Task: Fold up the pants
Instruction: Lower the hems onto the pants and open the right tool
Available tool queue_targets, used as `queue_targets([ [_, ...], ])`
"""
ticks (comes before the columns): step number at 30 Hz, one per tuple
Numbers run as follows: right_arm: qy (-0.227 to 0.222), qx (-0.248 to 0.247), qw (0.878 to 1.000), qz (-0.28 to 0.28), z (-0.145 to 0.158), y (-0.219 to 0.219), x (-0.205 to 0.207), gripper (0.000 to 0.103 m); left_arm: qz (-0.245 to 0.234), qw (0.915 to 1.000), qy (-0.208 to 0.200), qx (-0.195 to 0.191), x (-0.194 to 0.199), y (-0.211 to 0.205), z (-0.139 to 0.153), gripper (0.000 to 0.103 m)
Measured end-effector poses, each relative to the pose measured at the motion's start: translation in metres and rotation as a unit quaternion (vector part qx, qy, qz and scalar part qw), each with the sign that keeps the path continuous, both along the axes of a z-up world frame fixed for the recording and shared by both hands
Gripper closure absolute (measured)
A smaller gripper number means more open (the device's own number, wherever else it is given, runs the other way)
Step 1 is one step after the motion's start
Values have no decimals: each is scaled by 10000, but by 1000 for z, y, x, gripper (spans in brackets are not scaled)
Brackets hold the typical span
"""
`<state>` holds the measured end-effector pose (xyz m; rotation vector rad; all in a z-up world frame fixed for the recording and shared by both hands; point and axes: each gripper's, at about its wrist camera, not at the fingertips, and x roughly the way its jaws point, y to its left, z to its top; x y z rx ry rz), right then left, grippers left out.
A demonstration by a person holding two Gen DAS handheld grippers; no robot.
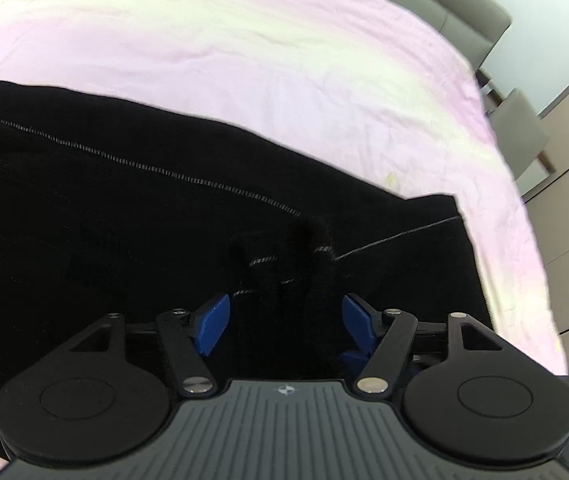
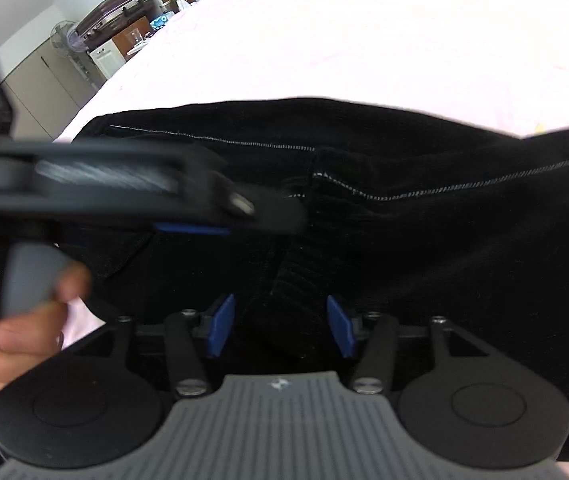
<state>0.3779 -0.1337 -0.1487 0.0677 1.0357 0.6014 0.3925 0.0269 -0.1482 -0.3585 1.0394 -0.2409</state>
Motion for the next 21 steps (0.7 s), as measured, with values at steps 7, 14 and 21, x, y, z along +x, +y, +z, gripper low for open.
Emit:
queue_targets([
  [7, -570, -604, 9961, -305, 36, -50, -20, 41, 151, 9990, 419, 58, 11, -21, -22, 24],
  [14, -747, -942, 9818, -1469, 40, -154, -39, 40, 148, 9993, 53, 345, 5, -34, -15, 71],
  [21, -514, -845, 9773, -1871, 20, -202, -50, 40, -497, 9888, -1181, 758, -1, -61, 61, 85],
])
